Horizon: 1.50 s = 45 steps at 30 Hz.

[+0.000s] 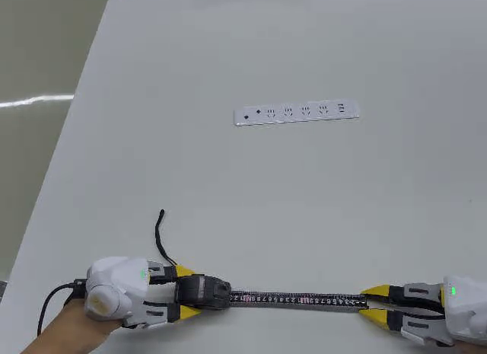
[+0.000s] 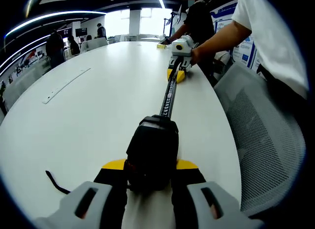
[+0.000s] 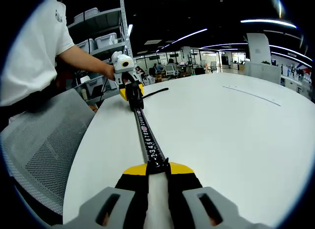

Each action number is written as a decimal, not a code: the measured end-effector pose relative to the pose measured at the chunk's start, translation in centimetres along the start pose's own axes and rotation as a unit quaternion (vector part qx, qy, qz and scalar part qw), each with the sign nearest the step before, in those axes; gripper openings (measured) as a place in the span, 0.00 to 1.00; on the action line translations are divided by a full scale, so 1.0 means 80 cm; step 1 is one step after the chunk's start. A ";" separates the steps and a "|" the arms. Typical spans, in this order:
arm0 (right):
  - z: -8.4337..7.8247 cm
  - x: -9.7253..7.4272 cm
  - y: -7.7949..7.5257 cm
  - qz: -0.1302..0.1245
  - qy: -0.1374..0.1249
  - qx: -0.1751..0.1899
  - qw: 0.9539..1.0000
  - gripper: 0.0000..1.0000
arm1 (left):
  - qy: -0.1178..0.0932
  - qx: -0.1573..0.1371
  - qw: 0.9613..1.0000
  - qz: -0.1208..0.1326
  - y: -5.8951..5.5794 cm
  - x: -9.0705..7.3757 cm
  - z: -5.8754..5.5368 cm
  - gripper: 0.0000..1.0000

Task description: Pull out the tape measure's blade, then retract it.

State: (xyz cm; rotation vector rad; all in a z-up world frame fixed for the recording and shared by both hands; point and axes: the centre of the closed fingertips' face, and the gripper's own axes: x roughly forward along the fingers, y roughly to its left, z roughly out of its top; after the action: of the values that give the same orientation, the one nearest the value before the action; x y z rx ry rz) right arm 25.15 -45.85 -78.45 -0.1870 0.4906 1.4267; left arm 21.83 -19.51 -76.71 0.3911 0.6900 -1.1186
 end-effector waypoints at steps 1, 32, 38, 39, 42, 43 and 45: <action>0.000 0.000 0.000 0.000 0.000 -0.001 1.000 0.13 | 0.000 -0.001 1.000 0.000 0.000 0.000 -0.001 0.31; 0.005 0.002 0.004 -0.001 0.002 0.007 1.000 0.20 | 0.001 -0.010 1.000 0.011 0.003 0.001 0.003 0.39; 0.007 0.002 0.004 -0.003 0.000 0.012 1.000 0.20 | 0.000 -0.021 1.000 0.012 0.003 0.000 0.003 0.40; 0.007 0.003 0.004 -0.004 -0.001 0.013 1.000 0.21 | -0.001 -0.024 1.000 0.012 0.003 0.000 0.003 0.41; 0.007 0.003 0.003 -0.006 -0.003 0.015 1.000 0.22 | -0.004 -0.026 1.000 0.012 0.003 0.000 0.004 0.42; 0.007 0.003 0.002 -0.007 -0.002 0.015 1.000 0.22 | -0.004 -0.027 1.000 0.012 0.003 0.000 0.004 0.42; 0.006 0.003 0.002 -0.009 -0.001 0.014 1.000 0.24 | -0.003 -0.027 1.000 0.013 0.004 0.000 0.004 0.43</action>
State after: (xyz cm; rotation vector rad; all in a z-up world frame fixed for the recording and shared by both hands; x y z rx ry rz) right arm 25.11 -45.41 -78.07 -0.1685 0.5060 1.4019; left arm 22.19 -19.61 -76.50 0.3498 0.7063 -1.0730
